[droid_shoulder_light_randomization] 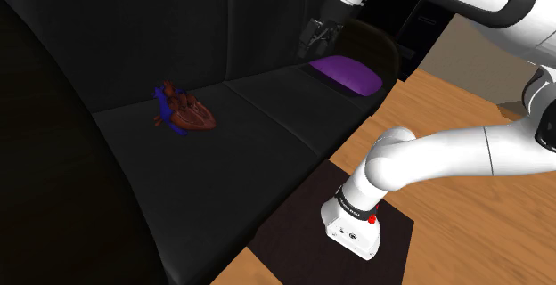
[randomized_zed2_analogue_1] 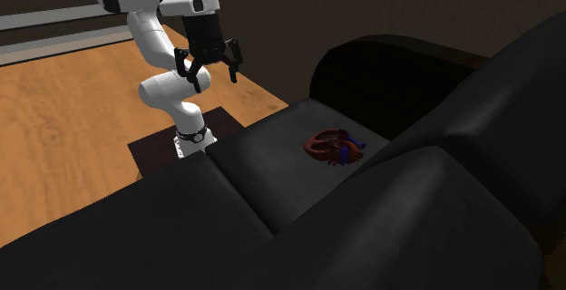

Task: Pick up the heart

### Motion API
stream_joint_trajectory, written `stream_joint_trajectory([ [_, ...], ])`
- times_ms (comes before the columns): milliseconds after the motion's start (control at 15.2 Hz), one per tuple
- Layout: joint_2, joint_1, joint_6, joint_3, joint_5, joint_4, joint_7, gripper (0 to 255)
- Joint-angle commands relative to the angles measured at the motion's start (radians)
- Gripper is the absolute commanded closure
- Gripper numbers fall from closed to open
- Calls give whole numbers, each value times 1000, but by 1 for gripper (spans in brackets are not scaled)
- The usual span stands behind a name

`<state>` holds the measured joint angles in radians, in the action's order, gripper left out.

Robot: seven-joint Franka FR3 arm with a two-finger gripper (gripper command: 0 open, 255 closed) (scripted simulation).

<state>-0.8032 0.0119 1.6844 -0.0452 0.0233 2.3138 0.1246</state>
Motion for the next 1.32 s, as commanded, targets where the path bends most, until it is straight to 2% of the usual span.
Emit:
stream_joint_trajectory([
  [0, 0, 0, 0, 0, 0, 0, 0, 0],
  [660, 261, 24, 259, -126, -51, -30, 145, 0],
  [1254, 558, 26, 438, -236, -15, -170, 288, 0],
])
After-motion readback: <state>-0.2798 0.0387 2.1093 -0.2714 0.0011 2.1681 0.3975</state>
